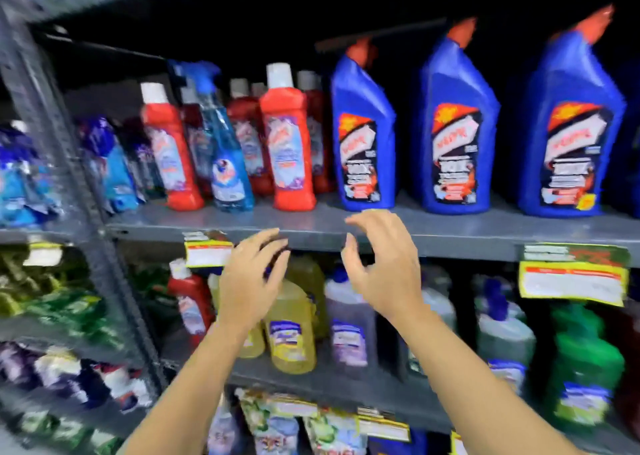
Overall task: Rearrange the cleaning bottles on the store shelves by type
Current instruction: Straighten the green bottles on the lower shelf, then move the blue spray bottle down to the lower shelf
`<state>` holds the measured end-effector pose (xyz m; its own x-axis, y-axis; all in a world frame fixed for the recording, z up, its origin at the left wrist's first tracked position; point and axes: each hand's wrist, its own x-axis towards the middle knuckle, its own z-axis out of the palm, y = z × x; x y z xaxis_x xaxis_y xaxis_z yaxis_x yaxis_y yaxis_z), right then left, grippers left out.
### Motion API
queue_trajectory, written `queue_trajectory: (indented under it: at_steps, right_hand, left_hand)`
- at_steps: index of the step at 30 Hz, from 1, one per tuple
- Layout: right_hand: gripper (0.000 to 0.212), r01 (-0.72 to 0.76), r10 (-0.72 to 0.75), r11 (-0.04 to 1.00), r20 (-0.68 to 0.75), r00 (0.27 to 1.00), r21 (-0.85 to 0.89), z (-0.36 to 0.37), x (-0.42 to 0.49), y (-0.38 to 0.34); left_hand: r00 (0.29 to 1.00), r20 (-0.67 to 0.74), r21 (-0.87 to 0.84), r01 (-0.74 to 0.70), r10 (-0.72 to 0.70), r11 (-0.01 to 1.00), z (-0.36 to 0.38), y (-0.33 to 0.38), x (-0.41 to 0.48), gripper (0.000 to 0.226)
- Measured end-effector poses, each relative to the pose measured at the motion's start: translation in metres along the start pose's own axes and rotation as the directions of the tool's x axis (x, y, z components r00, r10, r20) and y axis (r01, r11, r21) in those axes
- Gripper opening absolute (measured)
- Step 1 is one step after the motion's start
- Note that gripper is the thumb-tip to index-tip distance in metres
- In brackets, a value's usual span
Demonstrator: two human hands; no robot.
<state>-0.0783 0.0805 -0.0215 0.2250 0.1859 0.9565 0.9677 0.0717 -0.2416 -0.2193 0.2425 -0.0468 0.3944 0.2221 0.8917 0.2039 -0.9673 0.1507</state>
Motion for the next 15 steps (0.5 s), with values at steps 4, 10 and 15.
queue_trajectory:
  at_steps: [4, 10, 15]
  right_hand:
    - [0.022, -0.015, 0.015, 0.999, 0.023, 1.000, -0.033, 0.072, 0.029, -0.028]
    - [0.019, -0.044, 0.046, 0.999, 0.104, 0.993, -0.030, 0.144, 0.049, -0.057]
    - [0.016, -0.077, 0.098, 0.994, 0.290, 0.952, -0.083, 0.182, 0.058, -0.061]
  left_hand:
    - [0.996, 0.086, 0.117, -0.034, 0.024, 0.993, -0.044, -0.078, 0.028, 0.031]
    - [0.979, 0.200, 0.177, 0.000, -0.036, 0.984, -0.086, -0.166, 0.041, 0.036]
    - [0.963, 0.235, 0.212, 0.082, -0.132, 0.974, -0.093, -0.217, 0.033, 0.051]
